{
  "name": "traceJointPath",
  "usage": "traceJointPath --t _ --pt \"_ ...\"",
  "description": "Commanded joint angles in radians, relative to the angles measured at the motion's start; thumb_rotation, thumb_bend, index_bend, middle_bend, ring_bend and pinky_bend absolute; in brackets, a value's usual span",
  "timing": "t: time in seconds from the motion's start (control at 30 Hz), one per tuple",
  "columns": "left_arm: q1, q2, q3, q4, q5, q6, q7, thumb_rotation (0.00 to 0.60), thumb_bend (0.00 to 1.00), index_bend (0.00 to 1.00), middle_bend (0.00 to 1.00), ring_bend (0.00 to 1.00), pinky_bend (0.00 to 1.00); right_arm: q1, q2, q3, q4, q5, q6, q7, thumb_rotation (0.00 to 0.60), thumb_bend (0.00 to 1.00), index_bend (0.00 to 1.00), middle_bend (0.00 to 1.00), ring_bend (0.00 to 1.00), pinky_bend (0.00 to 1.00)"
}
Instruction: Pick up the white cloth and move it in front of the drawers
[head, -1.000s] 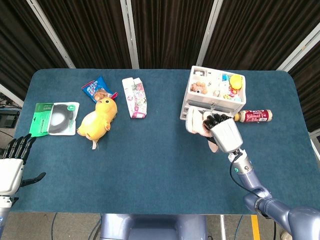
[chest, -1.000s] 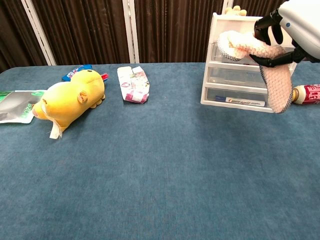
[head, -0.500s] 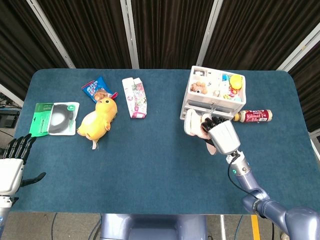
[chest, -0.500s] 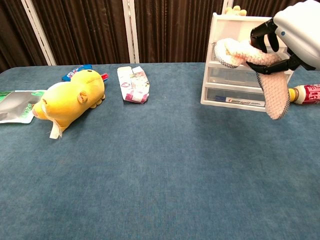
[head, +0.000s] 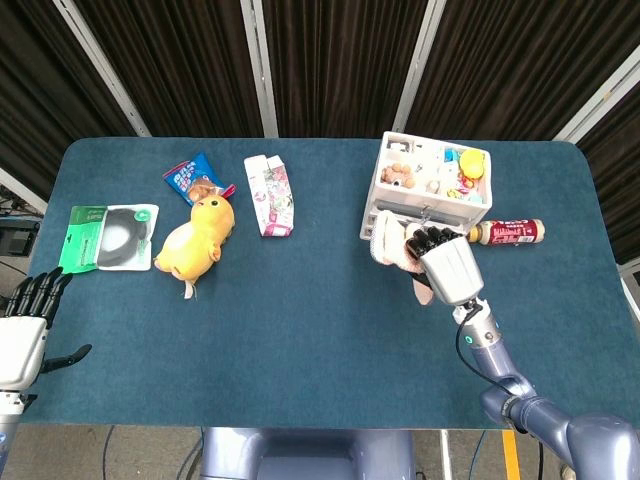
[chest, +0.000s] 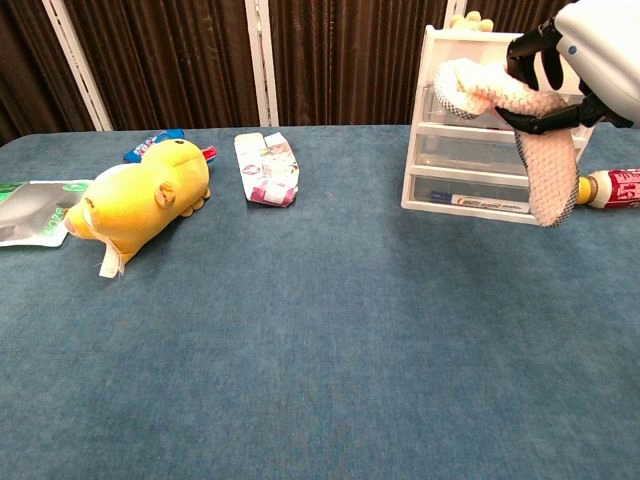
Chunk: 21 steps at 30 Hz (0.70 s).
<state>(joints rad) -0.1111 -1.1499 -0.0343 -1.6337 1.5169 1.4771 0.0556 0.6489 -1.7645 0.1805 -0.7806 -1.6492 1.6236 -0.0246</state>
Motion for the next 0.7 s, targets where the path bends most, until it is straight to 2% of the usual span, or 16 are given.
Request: traceJointPath --t 0.03,0.7 --pt "0.0 0.0 0.0 0.0 0.0 0.001 0.0 0.6 0.01 0.0 0.0 0.0 0.0 0.0 0.005 0.002 -0.005 0.002 0.003 -0.003 0.6 0.37 0.71 0.67 0.67 0.89" --pt "0.002 0.0 0.003 0.0 0.011 0.008 -0.002 0.6 0.01 0.0 0.0 0.0 0.0 -0.002 0.029 -0.002 -0.079 0.003 0.006 -0.033 0.6 0.37 0.71 0.67 0.67 0.89"
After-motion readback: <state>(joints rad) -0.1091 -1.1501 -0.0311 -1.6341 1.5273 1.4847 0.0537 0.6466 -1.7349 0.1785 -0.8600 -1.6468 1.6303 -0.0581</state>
